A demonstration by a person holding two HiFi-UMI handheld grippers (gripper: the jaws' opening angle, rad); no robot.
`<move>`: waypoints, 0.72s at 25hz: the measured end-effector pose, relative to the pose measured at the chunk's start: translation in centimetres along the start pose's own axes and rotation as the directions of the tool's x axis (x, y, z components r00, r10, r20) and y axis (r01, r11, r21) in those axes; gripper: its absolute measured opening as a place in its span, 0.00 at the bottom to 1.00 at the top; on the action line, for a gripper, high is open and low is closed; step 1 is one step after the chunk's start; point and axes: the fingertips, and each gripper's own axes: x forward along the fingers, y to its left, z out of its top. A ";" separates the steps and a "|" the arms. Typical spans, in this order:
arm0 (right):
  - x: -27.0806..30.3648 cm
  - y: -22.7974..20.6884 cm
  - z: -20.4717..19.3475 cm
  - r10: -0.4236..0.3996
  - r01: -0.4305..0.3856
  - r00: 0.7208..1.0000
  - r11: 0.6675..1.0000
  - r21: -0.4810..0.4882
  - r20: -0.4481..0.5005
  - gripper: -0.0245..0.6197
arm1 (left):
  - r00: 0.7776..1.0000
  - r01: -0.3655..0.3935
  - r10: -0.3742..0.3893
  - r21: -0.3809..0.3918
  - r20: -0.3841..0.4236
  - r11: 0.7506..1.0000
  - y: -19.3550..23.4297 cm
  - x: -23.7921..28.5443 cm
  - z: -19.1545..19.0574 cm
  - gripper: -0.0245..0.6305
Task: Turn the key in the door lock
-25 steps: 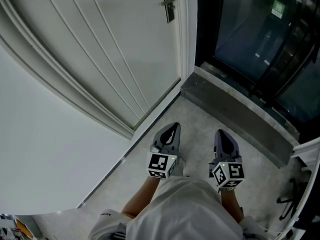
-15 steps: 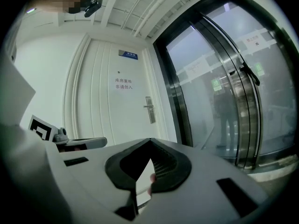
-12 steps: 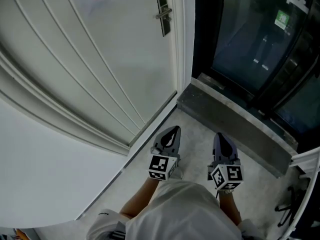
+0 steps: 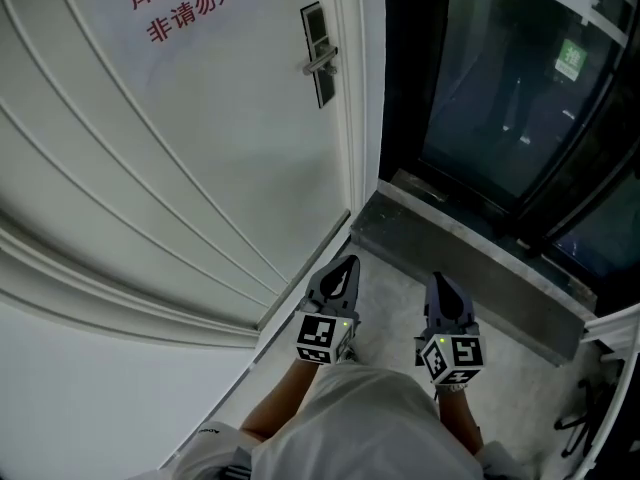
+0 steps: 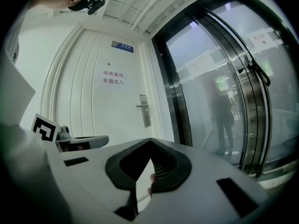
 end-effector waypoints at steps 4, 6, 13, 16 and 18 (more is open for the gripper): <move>3.0 0.4 0.2 0.008 -0.008 1.000 1.000 -0.011 0.001 0.03 | 1.000 -0.005 0.005 0.002 0.014 1.000 2.4 2.0 0.3 0.05; 4.2 0.7 0.3 0.016 -0.016 1.000 1.000 -0.017 0.001 0.03 | 1.000 -0.013 0.013 0.002 0.023 1.000 3.4 2.6 0.8 0.05; 7.8 1.4 0.6 0.065 -0.066 0.998 0.997 -0.049 -0.008 0.03 | 0.997 -0.073 0.073 0.010 0.013 0.997 6.7 3.6 0.7 0.05; 9.7 1.2 0.5 0.100 -0.101 0.995 0.992 -0.071 -0.016 0.03 | 0.991 -0.131 0.131 0.006 0.017 0.991 8.6 4.0 0.9 0.05; 11.4 0.8 0.6 0.126 -0.127 0.992 0.989 -0.075 -0.025 0.03 | 0.986 -0.166 0.166 0.006 0.017 0.986 9.6 4.5 1.0 0.05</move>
